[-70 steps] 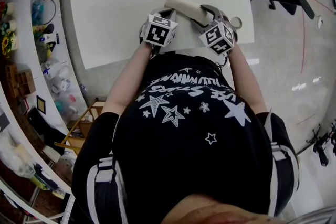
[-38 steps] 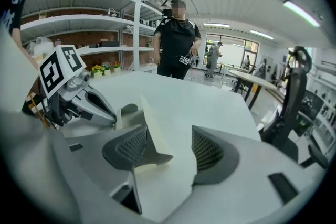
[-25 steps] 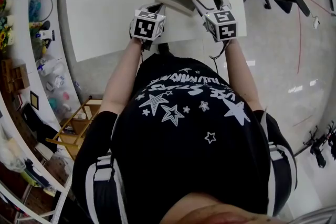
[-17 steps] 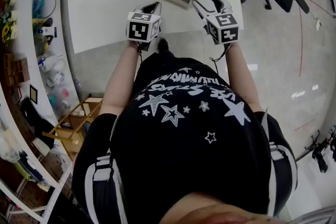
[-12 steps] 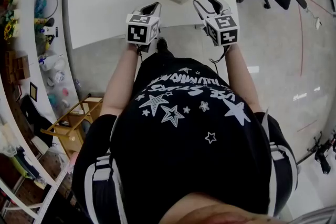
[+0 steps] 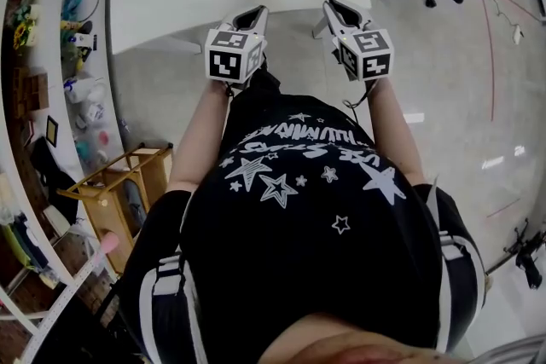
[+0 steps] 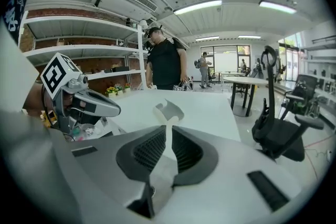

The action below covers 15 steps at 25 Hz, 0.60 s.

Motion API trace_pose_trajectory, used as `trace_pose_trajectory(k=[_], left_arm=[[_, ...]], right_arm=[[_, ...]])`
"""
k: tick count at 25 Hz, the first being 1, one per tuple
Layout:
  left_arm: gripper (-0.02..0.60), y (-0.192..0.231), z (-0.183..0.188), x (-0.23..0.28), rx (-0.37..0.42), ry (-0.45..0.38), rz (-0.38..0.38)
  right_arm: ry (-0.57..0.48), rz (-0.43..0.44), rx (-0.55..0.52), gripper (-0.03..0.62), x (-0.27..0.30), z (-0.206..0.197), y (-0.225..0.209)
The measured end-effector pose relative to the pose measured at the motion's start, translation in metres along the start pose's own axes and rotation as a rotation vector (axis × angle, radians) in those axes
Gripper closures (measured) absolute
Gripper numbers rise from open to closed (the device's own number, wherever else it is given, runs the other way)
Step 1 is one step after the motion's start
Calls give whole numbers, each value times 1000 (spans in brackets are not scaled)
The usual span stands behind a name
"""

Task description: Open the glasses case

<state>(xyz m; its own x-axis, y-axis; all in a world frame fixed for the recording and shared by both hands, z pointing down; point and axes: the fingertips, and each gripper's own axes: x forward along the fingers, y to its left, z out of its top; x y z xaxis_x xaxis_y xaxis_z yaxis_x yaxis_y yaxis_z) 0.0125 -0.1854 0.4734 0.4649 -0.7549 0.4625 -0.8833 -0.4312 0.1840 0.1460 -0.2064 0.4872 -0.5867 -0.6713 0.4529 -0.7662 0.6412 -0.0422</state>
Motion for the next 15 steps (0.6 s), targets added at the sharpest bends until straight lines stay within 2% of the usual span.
trace_pose_trajectory(k=[11, 15], left_arm=[[569, -65, -9, -77, -29, -123, 104], [569, -70, -9, -108, -36, -169, 132]], right_arm=[[-36, 117, -12, 553, -69, -27, 29], [-50, 137, -9, 553, -76, -30, 45]])
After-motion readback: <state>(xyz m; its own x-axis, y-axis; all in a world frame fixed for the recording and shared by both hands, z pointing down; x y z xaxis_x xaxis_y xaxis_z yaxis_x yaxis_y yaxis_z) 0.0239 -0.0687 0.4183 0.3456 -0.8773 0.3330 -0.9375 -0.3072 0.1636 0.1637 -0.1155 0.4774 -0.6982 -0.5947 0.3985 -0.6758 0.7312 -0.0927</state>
